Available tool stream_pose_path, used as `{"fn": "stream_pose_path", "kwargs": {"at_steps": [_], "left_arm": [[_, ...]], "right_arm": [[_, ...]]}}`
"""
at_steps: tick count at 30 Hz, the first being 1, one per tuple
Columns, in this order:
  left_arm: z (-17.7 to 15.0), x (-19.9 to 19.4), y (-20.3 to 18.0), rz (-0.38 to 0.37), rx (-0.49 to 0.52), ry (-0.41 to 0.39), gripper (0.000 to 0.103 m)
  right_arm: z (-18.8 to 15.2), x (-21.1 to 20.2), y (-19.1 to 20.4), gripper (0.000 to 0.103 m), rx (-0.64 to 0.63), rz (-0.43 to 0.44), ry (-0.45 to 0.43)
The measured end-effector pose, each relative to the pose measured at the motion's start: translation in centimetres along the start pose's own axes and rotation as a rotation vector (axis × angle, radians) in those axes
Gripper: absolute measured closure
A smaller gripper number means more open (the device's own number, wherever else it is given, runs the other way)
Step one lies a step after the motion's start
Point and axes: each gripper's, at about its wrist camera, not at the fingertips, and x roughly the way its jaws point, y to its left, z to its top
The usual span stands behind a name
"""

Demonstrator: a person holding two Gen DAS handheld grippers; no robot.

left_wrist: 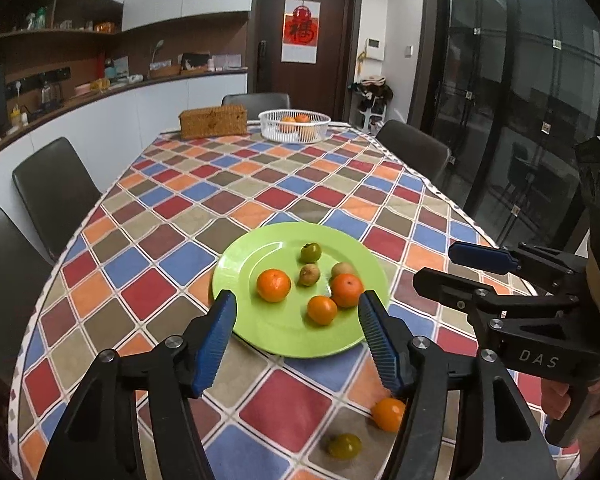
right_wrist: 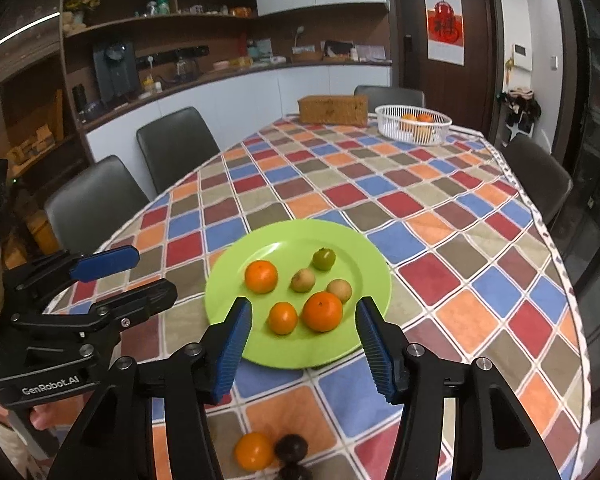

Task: Organize fruits
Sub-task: 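Move both tools back toward the remaining fruits on the tablecloth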

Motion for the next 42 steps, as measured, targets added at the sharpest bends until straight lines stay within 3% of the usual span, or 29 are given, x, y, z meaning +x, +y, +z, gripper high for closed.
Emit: {"fn": "stream_pose_path", "kwargs": {"at_steps": [10, 20, 42], "left_arm": [[-1.6, -4.1, -2.2, 0.008, 0.055, -0.043, 0.036], [-4.2, -5.7, -3.9, 0.002, 0.099, -0.021, 0.035], [-9.9, -1.6, -4.6, -0.051, 0.175, 0.151, 0.035]], "right_arm": [[-1.8, -4.6, 0.8, 0.048, -0.023, -0.028, -0.041], [-4.2, -7.1, 1.4, 0.048, -0.04, -0.036, -0.037], [-10.9, -3.3, 1.6, 0.048, -0.072, -0.02, 0.196]]}}
